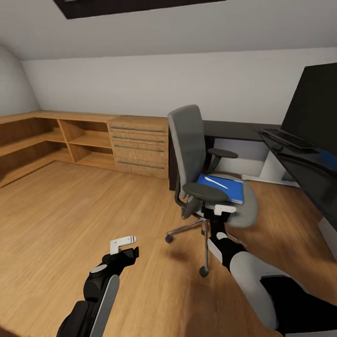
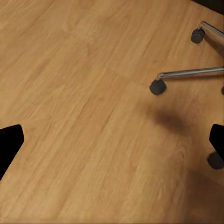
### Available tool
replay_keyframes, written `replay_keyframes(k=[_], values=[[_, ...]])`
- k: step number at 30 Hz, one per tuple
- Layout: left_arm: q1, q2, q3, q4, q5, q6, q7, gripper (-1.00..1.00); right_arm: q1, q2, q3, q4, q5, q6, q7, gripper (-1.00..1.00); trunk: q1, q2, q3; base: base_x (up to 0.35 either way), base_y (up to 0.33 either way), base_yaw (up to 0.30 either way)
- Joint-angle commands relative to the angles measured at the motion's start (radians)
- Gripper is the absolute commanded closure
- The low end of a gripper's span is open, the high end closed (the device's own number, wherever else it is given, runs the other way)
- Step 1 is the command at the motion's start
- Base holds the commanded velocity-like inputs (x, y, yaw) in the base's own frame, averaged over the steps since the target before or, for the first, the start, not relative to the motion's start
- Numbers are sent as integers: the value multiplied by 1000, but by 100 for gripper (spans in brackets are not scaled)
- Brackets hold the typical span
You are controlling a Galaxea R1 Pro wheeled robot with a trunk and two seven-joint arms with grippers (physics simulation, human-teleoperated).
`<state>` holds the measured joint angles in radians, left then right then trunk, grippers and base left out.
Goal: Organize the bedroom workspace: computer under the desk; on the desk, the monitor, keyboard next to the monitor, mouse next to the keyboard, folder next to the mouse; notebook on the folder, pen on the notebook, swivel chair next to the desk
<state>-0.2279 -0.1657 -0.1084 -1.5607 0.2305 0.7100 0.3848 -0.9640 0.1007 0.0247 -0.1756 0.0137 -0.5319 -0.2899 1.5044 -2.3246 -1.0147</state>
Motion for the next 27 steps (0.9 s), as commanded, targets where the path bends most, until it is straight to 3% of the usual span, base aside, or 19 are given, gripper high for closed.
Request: replay_keyframes(k=[1, 27], values=[[-1, 0, -1, -1, 10, 3, 9, -100, -1, 0, 2, 1, 1, -2, -6, -100, 0, 0, -1, 0, 0, 76], [-1, 1, 2, 0, 9, 3, 11, -100, -1, -16, -3, -1, -2, -1, -9, -100, 0, 0, 27, 0, 0, -169]])
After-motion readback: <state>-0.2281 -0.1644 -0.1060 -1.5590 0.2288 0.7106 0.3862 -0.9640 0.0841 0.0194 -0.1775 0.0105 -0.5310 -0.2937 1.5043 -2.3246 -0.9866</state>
